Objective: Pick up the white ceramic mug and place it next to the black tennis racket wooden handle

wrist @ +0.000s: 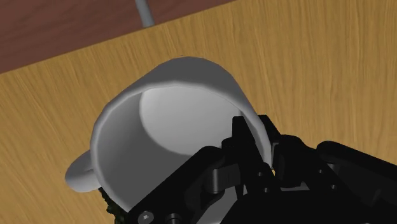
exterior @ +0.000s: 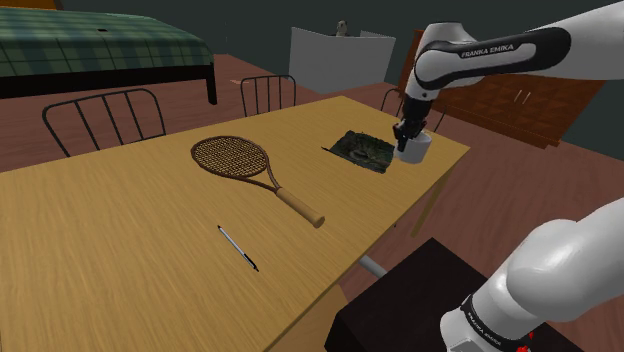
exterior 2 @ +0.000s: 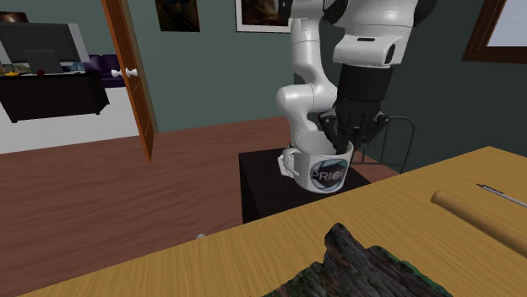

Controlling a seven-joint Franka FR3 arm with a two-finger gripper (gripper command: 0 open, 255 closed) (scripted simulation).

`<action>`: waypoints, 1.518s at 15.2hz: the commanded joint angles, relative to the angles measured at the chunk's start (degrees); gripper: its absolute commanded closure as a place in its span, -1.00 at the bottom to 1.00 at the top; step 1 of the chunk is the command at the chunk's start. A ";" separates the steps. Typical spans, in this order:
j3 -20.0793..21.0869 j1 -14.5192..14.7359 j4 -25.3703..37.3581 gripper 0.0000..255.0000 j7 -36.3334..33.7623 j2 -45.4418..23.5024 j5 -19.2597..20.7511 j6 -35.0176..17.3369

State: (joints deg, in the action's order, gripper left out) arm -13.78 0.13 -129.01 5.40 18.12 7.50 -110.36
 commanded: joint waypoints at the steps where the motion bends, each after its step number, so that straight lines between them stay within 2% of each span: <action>1: 1.99 0.98 -1.74 1.00 -2.96 1.96 -0.27 0.46; 12: 13.33 7.19 -7.80 1.00 -18.19 8.64 -4.80 2.10; 23: 25.09 13.94 -5.97 1.00 -33.54 7.28 -10.75 2.77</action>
State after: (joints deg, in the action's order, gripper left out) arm 9.89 13.32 -135.84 -26.16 26.09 -2.62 -107.75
